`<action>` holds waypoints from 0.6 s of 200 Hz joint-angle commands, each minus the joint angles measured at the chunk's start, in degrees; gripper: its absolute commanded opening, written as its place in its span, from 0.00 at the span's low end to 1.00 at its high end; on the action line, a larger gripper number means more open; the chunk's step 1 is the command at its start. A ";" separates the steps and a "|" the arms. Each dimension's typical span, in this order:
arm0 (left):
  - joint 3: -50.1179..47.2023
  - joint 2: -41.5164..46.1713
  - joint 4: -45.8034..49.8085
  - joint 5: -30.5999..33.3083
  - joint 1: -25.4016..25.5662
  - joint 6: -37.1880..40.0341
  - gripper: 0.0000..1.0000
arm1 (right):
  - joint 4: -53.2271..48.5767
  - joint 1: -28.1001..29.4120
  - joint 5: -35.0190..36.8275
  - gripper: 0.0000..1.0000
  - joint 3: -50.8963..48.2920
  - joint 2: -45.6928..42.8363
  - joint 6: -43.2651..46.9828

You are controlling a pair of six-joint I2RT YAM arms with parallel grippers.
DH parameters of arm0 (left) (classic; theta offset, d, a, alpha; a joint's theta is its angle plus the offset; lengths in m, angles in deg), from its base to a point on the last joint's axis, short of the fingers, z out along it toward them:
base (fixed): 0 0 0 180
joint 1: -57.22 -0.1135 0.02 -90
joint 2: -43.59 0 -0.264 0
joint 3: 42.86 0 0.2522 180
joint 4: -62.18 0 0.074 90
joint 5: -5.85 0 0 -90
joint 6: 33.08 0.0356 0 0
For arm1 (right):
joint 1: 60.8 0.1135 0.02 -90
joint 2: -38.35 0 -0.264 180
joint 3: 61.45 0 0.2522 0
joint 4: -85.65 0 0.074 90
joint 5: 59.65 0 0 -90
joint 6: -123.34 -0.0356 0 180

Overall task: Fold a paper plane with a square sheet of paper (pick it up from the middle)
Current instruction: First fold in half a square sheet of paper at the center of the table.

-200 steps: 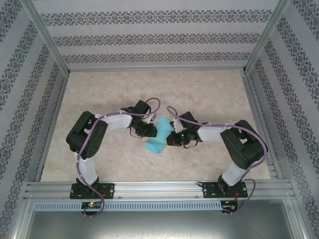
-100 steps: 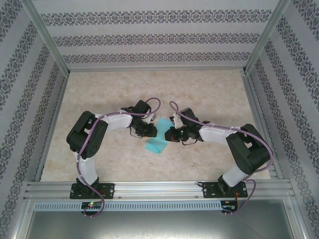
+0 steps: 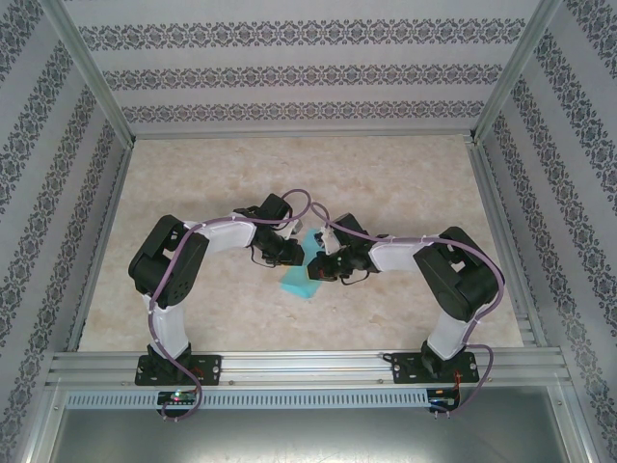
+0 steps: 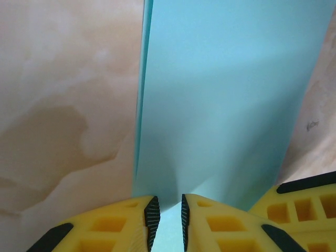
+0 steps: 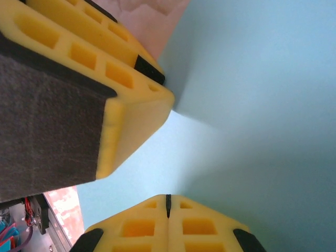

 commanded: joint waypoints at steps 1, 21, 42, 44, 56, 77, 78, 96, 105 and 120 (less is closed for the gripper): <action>-3.11 -4.44 8.13 8.12 0.45 1.56 0.27 | -3.06 0.55 -1.46 0.03 -0.86 0.89 3.10; -2.98 -4.41 8.39 8.29 0.42 1.67 0.27 | -3.92 0.55 -1.65 0.04 -2.04 0.64 3.83; -2.75 -4.61 8.64 8.41 0.43 1.76 0.27 | -3.95 0.59 -2.07 0.04 -3.42 -0.04 4.02; -2.77 -4.63 8.69 8.44 0.42 1.81 0.27 | -3.99 0.63 -2.07 0.04 -3.53 -0.13 4.08; -2.67 -4.68 8.80 8.58 0.41 1.89 0.27 | -4.35 0.63 -2.18 0.04 -4.47 -0.79 4.35; -2.45 -4.72 9.15 8.72 0.33 2.00 0.27 | -5.85 0.55 -1.69 0.04 -5.95 -2.11 5.14; -2.47 -4.76 9.16 8.70 0.33 2.00 0.27 | -5.95 0.50 -1.67 0.04 -6.04 -2.19 5.10; -2.36 -4.72 9.26 8.78 0.33 2.09 0.26 | -6.65 0.55 -1.49 0.03 -7.57 -3.74 5.33; -2.38 -4.81 9.26 8.79 0.33 2.17 0.26 | -7.01 0.55 -1.57 0.04 -8.24 -4.40 5.38; -2.27 -4.90 9.34 8.69 0.33 2.13 0.26 | -7.68 0.64 -1.59 0.03 -8.93 -5.44 5.50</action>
